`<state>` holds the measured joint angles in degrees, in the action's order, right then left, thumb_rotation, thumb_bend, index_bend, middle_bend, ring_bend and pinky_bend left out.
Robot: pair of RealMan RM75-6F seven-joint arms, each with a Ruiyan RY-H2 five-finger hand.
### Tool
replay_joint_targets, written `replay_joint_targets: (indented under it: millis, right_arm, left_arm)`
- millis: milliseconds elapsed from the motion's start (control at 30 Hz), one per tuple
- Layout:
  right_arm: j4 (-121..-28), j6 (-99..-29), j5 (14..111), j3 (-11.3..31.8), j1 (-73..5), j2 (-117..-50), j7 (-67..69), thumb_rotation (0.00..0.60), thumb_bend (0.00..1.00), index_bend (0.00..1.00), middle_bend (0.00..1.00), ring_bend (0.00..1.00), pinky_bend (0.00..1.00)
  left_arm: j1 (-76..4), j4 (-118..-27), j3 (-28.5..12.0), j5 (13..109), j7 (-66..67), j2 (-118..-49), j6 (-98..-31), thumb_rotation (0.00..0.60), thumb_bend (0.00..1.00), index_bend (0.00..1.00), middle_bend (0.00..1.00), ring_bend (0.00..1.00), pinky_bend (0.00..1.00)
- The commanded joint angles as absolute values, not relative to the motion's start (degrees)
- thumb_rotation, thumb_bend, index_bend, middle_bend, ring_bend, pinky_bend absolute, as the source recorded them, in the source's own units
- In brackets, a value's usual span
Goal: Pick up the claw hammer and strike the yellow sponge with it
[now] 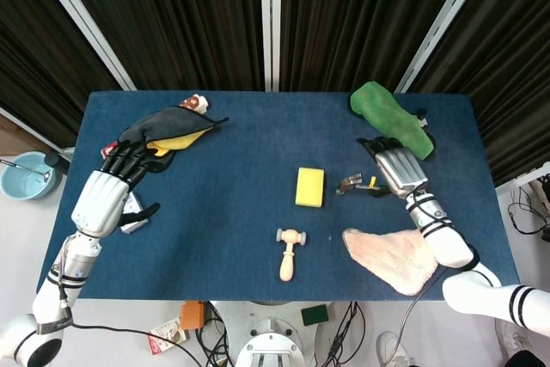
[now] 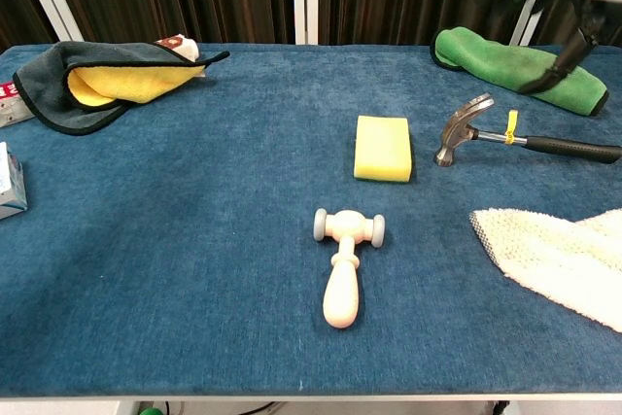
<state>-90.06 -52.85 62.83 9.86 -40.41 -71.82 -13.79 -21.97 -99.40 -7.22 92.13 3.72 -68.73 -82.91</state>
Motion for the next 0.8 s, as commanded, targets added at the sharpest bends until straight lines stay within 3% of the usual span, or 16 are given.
replay_joint_targets:
  millis: [33, 200, 400, 800]
  right_arm:
    - [-84.53, -49.8, 61.1, 7.9, -40.26, -74.85, -14.01, 0.6, 0.08, 0.16, 0.23, 0.13, 0.18]
    - [-78.07, -45.8, 59.93, 6.8, -41.01, -79.35, -12.67, 0.6, 0.15, 0.2, 0.25, 0.13, 0.18]
    - [-72.54, -43.89, 62.38, 6.13, -41.46, -83.88, -9.84, 0.6, 0.28, 0.35, 0.31, 0.13, 0.19]
    - [-68.45, -41.85, 64.88, 6.36, -41.64, -86.51, -5.24, 0.6, 0.46, 0.45, 0.38, 0.2, 0.22]
  left_arm:
    - [-21.74, -99.01, -6.89, 92.1, 3.15, -69.05, -82.91, 0.6, 0.12, 0.29, 0.18, 0.08, 0.11]
    - [-21.77, -98.47, -6.8, 92.06, 2.74, -69.78, -82.72, 0.6, 0.12, 0.29, 0.18, 0.08, 0.11]
    - [-21.64, -97.91, -6.71, 91.54, 2.58, -70.09, -82.4, 0.6, 0.12, 0.29, 0.18, 0.08, 0.11]
    - [-20.74, -97.96, -6.44, 91.45, 2.48, -69.72, -83.12, 0.6, 0.12, 0.29, 0.18, 0.08, 0.11]
